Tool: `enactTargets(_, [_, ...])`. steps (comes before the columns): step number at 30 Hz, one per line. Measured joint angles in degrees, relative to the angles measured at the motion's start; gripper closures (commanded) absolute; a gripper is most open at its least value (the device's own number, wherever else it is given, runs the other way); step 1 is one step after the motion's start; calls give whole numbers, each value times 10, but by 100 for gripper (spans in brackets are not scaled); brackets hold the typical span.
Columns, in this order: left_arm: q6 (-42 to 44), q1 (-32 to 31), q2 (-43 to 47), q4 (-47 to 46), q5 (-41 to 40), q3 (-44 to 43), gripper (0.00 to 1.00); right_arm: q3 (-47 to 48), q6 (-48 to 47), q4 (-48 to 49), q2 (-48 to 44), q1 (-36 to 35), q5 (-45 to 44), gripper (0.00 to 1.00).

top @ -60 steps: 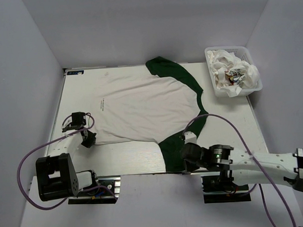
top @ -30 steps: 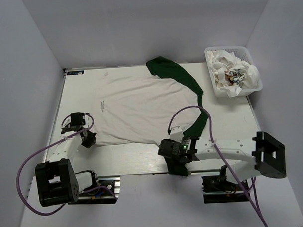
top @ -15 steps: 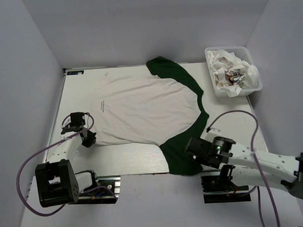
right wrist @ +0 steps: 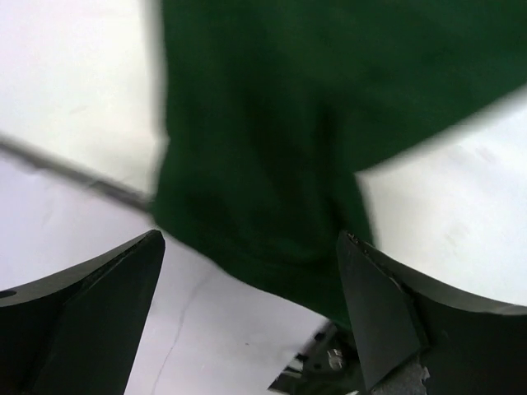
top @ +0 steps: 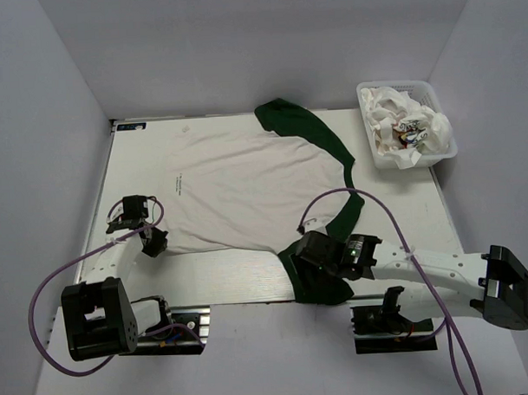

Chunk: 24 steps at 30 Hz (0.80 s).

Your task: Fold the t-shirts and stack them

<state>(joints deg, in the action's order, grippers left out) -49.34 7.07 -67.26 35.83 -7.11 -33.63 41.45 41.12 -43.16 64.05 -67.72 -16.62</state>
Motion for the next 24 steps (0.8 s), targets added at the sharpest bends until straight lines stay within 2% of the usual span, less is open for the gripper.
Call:
enactTargets(3, [3,0,0,0,0,0,100,0,-56,43,9,-10,49,9])
enactTargets(6, [4,0,0,0,0,0,100,-5,-64,56,12,-10,66,9])
enactTargets(14, [4,0,0,1,0,0,100,-60,-4,61,36,-11,78,9])
enactTargets(20, [4,0,0,1,0,0,100,-76,24,69,54,-11,77,15])
enactTargets(23, [4,0,0,1,0,0,100,-72,31,67,64,-12,68,27])
enactTargets(24, [4,0,0,1,0,0,100,-70,33,65,69,-12,64,45])
